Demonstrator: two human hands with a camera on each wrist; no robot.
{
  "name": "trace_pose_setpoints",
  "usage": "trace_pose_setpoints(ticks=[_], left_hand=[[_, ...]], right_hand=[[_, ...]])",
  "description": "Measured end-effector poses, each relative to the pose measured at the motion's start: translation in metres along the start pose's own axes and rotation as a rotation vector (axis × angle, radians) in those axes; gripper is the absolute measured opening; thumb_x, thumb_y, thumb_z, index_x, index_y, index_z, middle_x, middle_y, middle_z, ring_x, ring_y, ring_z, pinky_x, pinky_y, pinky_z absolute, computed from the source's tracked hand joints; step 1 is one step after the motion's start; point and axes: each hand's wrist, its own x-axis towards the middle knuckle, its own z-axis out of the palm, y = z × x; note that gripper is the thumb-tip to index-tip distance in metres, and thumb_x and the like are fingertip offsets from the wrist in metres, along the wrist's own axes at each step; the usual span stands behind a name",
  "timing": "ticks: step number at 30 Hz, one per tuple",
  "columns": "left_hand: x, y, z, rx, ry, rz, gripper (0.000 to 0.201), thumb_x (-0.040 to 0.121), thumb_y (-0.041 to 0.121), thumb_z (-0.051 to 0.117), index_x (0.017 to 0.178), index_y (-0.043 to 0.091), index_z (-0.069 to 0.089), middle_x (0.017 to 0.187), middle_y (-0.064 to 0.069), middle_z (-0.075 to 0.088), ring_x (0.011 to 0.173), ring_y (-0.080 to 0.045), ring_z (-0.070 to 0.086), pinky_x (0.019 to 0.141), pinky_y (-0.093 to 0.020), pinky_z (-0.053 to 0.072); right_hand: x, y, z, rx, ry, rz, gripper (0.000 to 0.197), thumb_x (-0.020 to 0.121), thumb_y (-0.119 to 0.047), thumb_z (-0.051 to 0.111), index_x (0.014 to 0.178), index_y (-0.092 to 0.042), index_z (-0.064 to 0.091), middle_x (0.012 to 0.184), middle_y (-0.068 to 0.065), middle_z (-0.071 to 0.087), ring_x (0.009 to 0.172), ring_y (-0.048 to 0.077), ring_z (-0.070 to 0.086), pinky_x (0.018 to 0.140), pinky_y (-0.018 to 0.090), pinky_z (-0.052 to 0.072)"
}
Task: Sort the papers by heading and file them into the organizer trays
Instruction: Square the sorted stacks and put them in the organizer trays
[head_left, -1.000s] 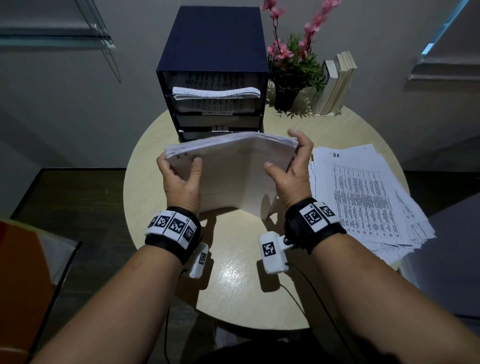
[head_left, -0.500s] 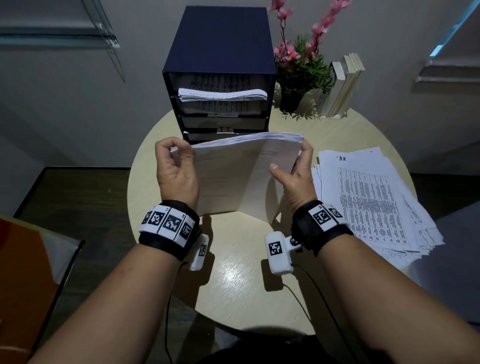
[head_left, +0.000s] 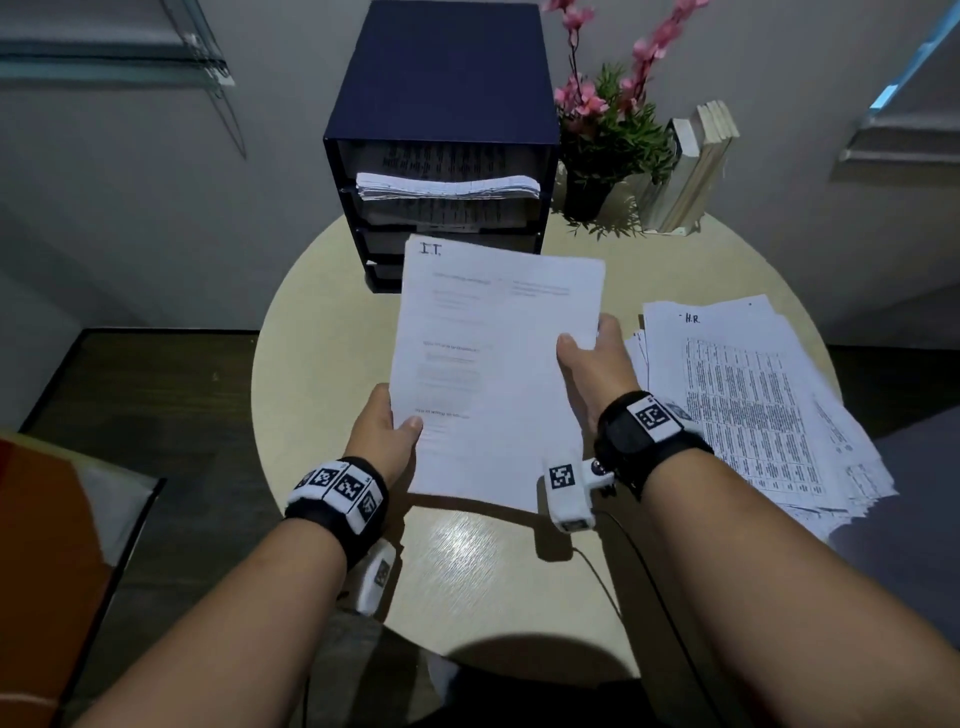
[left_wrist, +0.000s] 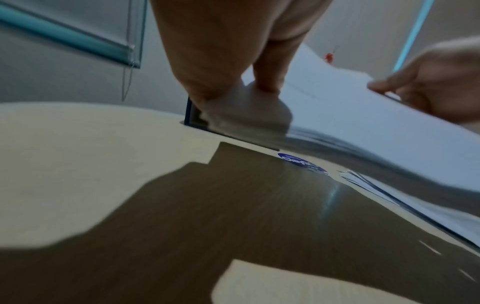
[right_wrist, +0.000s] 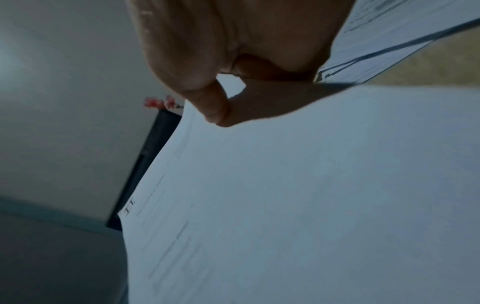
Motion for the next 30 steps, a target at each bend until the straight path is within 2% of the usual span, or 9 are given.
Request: trace_pose_setpoints(ticks=[3, 6, 11, 14, 17, 19, 21, 24, 30], left_hand=[[0.001, -0.011, 0.006, 0.0, 0.021, -0.137, 0.029, 0.096, 0.012, 0.052, 0.121, 0.023, 0.046, 0.119, 0.002, 0.062, 0.11, -0.023, 0.06, 0.103, -0.046, 0.046], [0.003, -0.019, 0.01, 0.121, 0.04, -0.234, 0.028, 0.098, 0.014, 0.051, 0.125, 0.01, 0.045, 0.115, -0.005, 0.059, 0.104, -0.026, 0.057, 0.095, -0.035, 0.045], [0.005, -0.032, 0.014, 0.197, -0.107, -0.318, 0.038, 0.086, 0.013, 0.055, 0.123, 0.008, 0.054, 0.116, -0.007, 0.066, 0.094, -0.021, 0.062, 0.073, -0.025, 0.048], [0.007, -0.038, 0.015, 0.276, -0.217, -0.307, 0.047, 0.072, 0.019, 0.052, 0.119, 0.016, 0.05, 0.107, -0.003, 0.067, 0.087, -0.02, 0.065, 0.071, -0.034, 0.06], [0.002, -0.03, 0.007, 0.262, -0.134, -0.297, 0.024, 0.09, 0.003, 0.047, 0.109, 0.014, 0.038, 0.092, 0.0, 0.053, 0.074, -0.015, 0.055, 0.039, -0.016, 0.047], [0.004, -0.034, -0.001, 0.262, -0.048, -0.257, 0.023, 0.094, 0.001, 0.045, 0.112, 0.013, 0.038, 0.094, 0.001, 0.052, 0.078, -0.016, 0.055, 0.048, -0.017, 0.047], [0.007, -0.043, -0.008, 0.221, -0.02, -0.209, 0.029, 0.094, 0.002, 0.048, 0.121, 0.011, 0.042, 0.107, -0.001, 0.056, 0.097, -0.023, 0.058, 0.076, -0.026, 0.047], [0.012, -0.05, -0.019, 0.005, -0.026, -0.171, 0.04, 0.092, 0.002, 0.054, 0.124, 0.023, 0.046, 0.118, 0.005, 0.062, 0.112, -0.021, 0.059, 0.095, -0.037, 0.049], [0.045, -0.026, -0.029, -0.177, -0.055, -0.097, 0.048, 0.089, 0.002, 0.058, 0.124, 0.031, 0.043, 0.115, 0.002, 0.066, 0.099, -0.023, 0.066, 0.078, -0.046, 0.056]], right_hand=[[-0.005, 0.035, 0.005, -0.332, -0.124, 0.103, 0.037, 0.097, -0.028, 0.05, 0.131, -0.016, 0.042, 0.118, -0.003, 0.06, 0.104, 0.02, 0.059, 0.089, 0.03, 0.046], [-0.012, 0.068, 0.009, -0.495, -0.244, 0.223, 0.039, 0.1, -0.028, 0.045, 0.134, -0.01, 0.04, 0.123, 0.003, 0.056, 0.113, 0.027, 0.056, 0.091, 0.031, 0.042], [-0.012, 0.099, 0.011, -0.577, -0.146, 0.26, 0.031, 0.097, -0.013, 0.048, 0.127, -0.005, 0.048, 0.123, 0.015, 0.06, 0.11, 0.034, 0.058, 0.092, 0.035, 0.047], [-0.008, 0.098, 0.014, -0.503, -0.107, 0.206, 0.031, 0.097, -0.012, 0.048, 0.128, -0.007, 0.049, 0.12, 0.01, 0.061, 0.104, 0.029, 0.057, 0.09, 0.033, 0.046], [-0.009, 0.095, 0.017, -0.406, -0.216, 0.203, 0.035, 0.099, -0.017, 0.049, 0.133, -0.013, 0.046, 0.118, 0.004, 0.061, 0.099, 0.021, 0.058, 0.083, 0.029, 0.044], [-0.009, 0.098, 0.021, -0.406, -0.297, 0.23, 0.039, 0.097, -0.015, 0.05, 0.135, -0.016, 0.043, 0.12, 0.005, 0.062, 0.094, 0.021, 0.06, 0.077, 0.028, 0.045], [-0.009, 0.101, 0.025, -0.394, -0.305, 0.198, 0.04, 0.096, -0.009, 0.048, 0.134, -0.017, 0.043, 0.12, 0.005, 0.063, 0.094, 0.021, 0.061, 0.075, 0.026, 0.046], [-0.003, 0.094, 0.031, -0.275, -0.262, 0.143, 0.038, 0.095, -0.003, 0.048, 0.129, -0.022, 0.045, 0.117, 0.002, 0.065, 0.105, 0.02, 0.063, 0.083, 0.029, 0.051], [0.031, 0.072, 0.042, -0.194, -0.173, 0.083, 0.038, 0.094, 0.0, 0.049, 0.125, -0.022, 0.049, 0.118, 0.0, 0.066, 0.107, 0.018, 0.063, 0.095, 0.034, 0.051]])
